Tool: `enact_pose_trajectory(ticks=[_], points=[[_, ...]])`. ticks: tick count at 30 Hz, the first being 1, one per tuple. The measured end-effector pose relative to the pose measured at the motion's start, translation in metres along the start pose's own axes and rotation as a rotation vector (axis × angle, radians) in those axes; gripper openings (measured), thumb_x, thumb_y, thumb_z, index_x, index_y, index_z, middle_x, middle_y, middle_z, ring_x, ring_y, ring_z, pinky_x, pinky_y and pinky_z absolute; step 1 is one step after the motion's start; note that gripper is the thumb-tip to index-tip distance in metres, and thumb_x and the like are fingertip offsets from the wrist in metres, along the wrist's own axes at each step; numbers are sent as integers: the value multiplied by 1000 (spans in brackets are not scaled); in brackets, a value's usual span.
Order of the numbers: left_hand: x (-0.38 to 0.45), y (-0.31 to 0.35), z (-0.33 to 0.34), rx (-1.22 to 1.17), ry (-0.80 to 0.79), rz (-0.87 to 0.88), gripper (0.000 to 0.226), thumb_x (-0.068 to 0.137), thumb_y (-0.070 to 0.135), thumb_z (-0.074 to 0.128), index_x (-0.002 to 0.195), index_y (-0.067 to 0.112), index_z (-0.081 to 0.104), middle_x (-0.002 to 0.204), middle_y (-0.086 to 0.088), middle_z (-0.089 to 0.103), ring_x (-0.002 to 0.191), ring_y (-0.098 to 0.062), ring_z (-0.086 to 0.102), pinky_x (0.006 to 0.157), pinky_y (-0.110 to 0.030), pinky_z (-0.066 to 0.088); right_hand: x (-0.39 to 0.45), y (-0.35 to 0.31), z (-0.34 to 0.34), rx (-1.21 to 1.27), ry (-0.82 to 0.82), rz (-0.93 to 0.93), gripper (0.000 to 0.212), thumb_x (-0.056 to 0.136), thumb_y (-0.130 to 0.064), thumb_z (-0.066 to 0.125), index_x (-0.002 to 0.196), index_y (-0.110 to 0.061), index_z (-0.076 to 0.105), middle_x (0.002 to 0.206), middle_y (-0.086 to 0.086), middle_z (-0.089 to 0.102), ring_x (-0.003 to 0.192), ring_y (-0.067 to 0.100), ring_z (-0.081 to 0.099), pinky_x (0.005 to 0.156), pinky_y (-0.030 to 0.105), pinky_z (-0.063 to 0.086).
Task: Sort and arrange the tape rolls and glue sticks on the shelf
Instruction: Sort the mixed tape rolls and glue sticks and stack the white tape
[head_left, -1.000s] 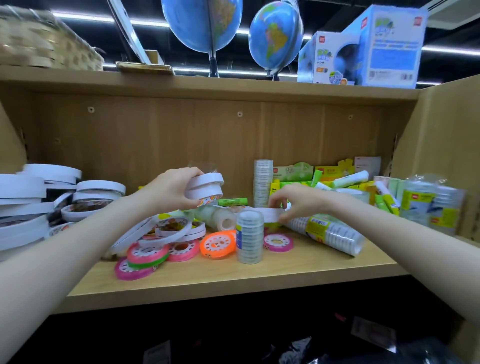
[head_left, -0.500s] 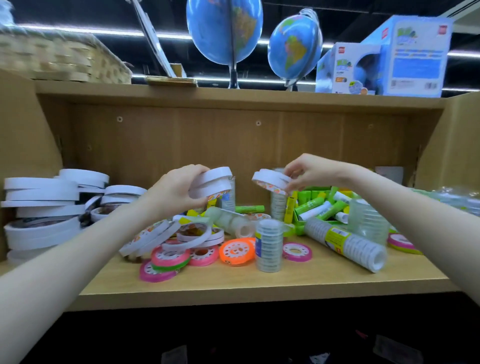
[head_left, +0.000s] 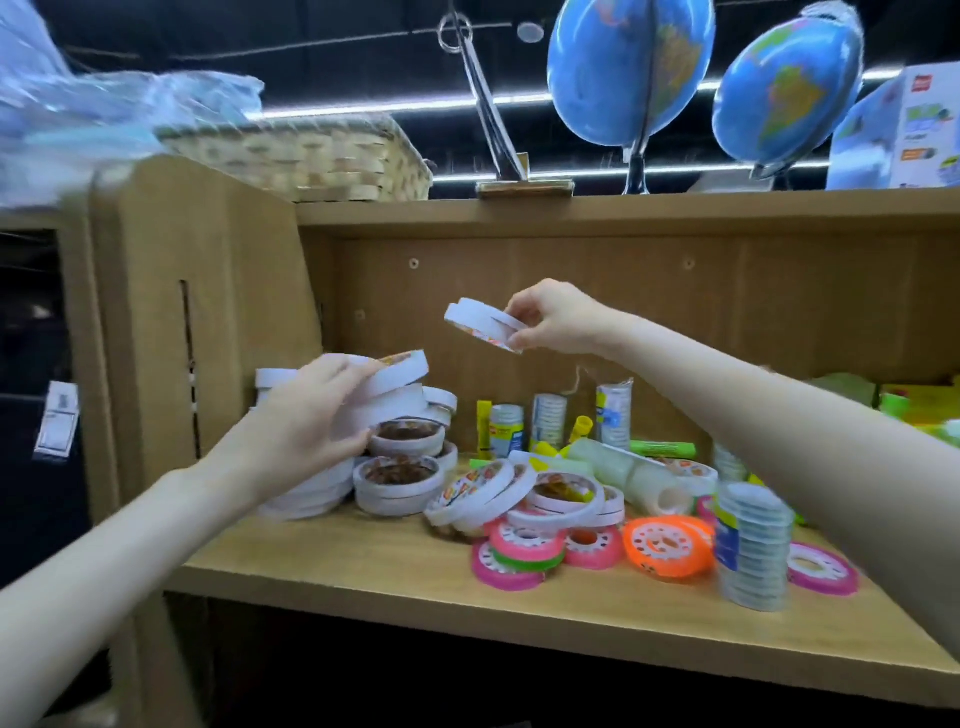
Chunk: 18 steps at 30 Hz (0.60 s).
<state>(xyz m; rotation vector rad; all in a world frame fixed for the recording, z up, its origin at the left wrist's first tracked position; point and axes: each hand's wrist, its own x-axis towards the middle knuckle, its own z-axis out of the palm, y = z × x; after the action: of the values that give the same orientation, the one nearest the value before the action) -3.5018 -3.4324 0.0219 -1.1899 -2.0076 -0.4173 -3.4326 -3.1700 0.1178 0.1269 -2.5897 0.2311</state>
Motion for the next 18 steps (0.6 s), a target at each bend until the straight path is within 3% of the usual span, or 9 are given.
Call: enact_pose_trajectory(ticks=[3, 6, 8, 11, 13, 15, 18], points=[[-14, -7, 7, 37, -47, 84, 52, 79, 27, 50, 130, 22, 42, 91, 4, 53, 81, -6, 43, 71, -22, 40, 33, -9, 47, 7, 43, 19, 25, 84, -13, 61, 109, -7, 63, 106, 10, 63, 92, 20, 54, 72, 24, 36], [-13, -11, 16, 118, -99, 191, 54, 74, 29, 39, 128, 22, 43, 95, 4, 60, 86, -6, 45, 80, -20, 39, 54, -9, 93, -106, 27, 46, 31, 87, -15, 59, 115, -6, 53, 115, 15, 52, 110, 32, 47, 83, 34, 38], [-12, -16, 21, 169, -114, 261, 57, 74, 26, 39, 131, 24, 43, 105, 5, 62, 94, -7, 48, 87, -29, 42, 60, -7, 110, -114, 54, 100, 28, 87, -15, 57, 113, -5, 51, 115, 15, 50, 108, 34, 47, 82, 36, 39], [-12, -25, 25, 96, -146, 289, 60, 75, 15, 50, 135, 19, 45, 117, -2, 60, 104, -11, 50, 88, -22, 42, 66, -4, 113, -6, 83, 143, 29, 85, -12, 58, 113, -5, 54, 118, 15, 57, 107, 32, 53, 83, 33, 41], [-13, -27, 29, 40, -132, 272, 62, 78, 13, 55, 138, 21, 41, 124, -3, 56, 110, -11, 47, 93, -19, 39, 63, 0, 105, 44, 1, 125, 43, 83, -13, 64, 123, -8, 50, 123, 12, 57, 110, 27, 54, 87, 30, 42], [-11, -28, 31, -23, -115, 232, 64, 85, 13, 60, 142, 28, 34, 130, 4, 49, 116, -7, 43, 97, -16, 35, 55, 6, 95, 108, -71, 152, 54, 84, -10, 62, 133, -10, 41, 123, 12, 56, 102, 25, 59, 86, 30, 47], [-6, -27, 29, -114, -144, 107, 63, 89, 17, 61, 142, 31, 31, 125, 12, 45, 115, -4, 42, 96, -15, 33, 41, 16, 74, 190, -102, 188, 44, 89, -4, 55, 130, -9, 42, 116, 11, 53, 82, 24, 66, 72, 32, 57]])
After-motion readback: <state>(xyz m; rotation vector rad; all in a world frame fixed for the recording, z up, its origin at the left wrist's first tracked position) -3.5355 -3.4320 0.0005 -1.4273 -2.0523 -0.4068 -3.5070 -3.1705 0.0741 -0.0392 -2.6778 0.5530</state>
